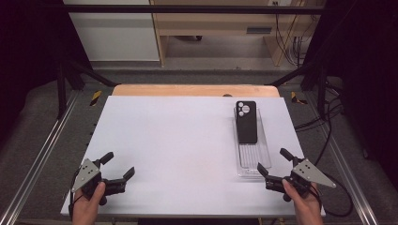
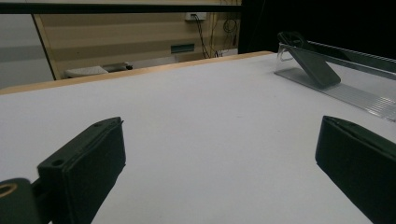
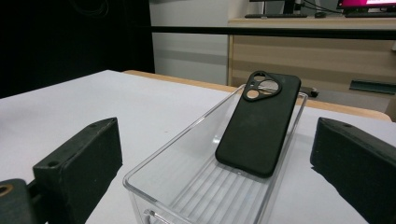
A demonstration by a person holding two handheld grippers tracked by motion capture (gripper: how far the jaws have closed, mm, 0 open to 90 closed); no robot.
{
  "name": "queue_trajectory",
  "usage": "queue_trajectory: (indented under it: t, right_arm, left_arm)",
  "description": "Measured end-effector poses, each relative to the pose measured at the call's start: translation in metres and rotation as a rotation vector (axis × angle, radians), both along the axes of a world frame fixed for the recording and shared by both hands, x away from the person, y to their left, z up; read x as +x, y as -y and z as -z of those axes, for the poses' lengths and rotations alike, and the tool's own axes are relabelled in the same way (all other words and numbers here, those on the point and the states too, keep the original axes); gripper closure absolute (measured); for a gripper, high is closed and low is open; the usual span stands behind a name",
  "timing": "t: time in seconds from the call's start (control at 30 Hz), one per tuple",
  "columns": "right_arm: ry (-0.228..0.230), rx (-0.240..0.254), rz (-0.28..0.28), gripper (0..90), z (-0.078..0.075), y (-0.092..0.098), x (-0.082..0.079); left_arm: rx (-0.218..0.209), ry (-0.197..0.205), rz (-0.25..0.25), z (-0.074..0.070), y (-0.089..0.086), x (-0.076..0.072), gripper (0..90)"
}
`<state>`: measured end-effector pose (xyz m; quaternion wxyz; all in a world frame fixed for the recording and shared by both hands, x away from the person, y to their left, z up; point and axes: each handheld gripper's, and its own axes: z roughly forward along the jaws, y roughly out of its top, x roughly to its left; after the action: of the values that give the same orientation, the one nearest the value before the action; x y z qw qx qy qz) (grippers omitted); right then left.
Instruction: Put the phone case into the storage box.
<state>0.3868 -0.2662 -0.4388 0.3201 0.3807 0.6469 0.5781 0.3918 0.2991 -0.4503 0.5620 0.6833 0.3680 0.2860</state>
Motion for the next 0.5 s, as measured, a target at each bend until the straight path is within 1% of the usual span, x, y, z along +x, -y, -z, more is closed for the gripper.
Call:
queue_trajectory:
  t: [0.5]
  right_arm:
    - [-0.004,-0.005,-0.011,2.8,-0.0021,-0.0074,0.0065]
  left_arm:
    - [0.001,0.003,0.002,-0.0005,0.0001,-0.0001,1.7]
